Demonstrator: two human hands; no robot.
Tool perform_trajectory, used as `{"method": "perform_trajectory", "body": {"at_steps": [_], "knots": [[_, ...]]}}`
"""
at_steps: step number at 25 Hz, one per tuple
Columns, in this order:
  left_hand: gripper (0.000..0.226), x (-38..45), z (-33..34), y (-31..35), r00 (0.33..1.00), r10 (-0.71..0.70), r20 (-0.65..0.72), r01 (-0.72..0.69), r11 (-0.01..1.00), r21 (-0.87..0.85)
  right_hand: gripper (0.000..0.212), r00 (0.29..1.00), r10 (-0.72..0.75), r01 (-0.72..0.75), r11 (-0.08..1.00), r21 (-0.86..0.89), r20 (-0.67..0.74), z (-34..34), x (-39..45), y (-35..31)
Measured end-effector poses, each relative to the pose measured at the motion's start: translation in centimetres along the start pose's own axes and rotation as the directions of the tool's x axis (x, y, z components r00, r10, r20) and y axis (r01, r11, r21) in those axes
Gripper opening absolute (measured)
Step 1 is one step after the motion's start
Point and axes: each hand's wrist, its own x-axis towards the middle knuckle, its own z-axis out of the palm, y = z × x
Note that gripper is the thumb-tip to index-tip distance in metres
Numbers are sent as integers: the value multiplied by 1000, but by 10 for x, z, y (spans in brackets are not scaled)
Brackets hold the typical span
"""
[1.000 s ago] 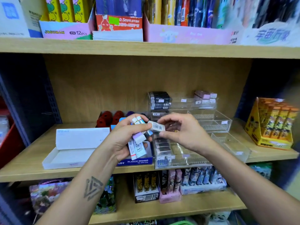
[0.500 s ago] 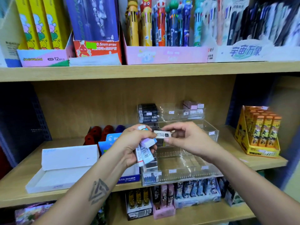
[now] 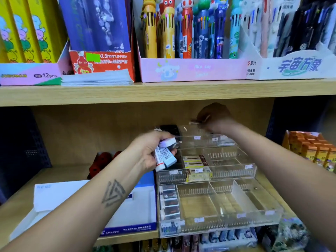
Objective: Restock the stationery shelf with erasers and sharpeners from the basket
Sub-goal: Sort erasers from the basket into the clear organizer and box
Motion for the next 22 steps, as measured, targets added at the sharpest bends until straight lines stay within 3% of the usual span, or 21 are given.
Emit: {"method": "perform_trajectory", "body": {"at_steps": [4,7,11,13,17,22], "knots": [[13,9,-8,2,1000,-16,-8,15,1000,-24,15,935,66,-128,979,158,348,26,42,4],[13,16,-12,2,1000,-15,-5,15,999,-29,21,846,107,-203,970,131,522,40,55,9],[15,22,-11,-1,1000,-28,-9,27,999,-36,24,854,112,-272,929,252,507,46,50,12],[16,22,-11,-3,999,-34,-8,34,998,-51,15,864,112,-285,913,292,491,51,49,9],[16,20,-9,-4,999,-38,-12,37,997,-63,25,856,124,-256,945,204,503,54,46,0],[13,20,-7,-2,998,-69,3,69,996,-60,35,882,28,-108,984,144,470,39,36,-6]]}}
